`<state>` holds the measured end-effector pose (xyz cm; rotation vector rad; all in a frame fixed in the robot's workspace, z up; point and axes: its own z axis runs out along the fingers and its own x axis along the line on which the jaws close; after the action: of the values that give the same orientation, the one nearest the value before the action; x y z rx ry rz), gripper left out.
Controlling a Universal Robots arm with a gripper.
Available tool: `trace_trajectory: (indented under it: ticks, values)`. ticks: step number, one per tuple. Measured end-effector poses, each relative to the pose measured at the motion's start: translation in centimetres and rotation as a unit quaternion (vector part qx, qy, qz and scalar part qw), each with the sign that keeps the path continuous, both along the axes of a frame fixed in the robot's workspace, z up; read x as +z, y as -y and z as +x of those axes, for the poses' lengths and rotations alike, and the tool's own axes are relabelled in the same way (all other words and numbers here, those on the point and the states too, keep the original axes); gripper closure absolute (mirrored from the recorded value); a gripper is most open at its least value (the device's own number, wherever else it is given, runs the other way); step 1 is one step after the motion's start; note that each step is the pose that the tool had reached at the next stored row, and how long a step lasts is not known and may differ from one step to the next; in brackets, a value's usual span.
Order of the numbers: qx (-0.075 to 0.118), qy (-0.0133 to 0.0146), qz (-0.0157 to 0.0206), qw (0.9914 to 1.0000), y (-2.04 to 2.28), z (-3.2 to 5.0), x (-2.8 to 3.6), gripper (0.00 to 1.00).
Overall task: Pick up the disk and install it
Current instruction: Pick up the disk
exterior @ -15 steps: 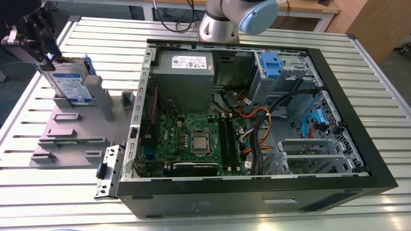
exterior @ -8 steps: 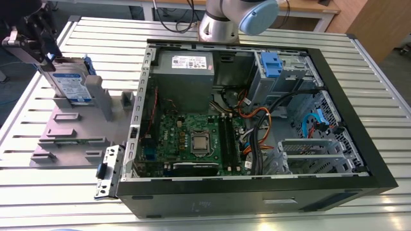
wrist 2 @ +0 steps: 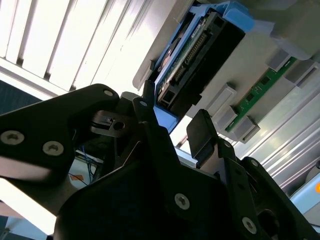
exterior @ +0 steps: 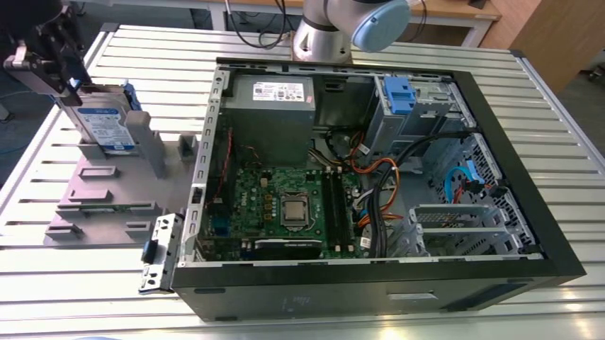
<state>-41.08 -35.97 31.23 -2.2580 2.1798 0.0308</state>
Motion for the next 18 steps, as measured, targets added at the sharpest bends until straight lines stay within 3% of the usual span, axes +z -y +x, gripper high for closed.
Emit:
trace_trajectory:
  ticks: [11, 13, 18]
  values:
    - [0.000, 0.0000, 0.0000, 1.00000, 0.00, -0.03, -0.50, 0.47]
    - [0.000, 0.0000, 0.0000, 1.00000, 0.00, -0.03, -1.20, 0.47]
    - [0.000, 0.0000, 0.0000, 1.00000, 0.00, -0.02, -1.30, 0.47]
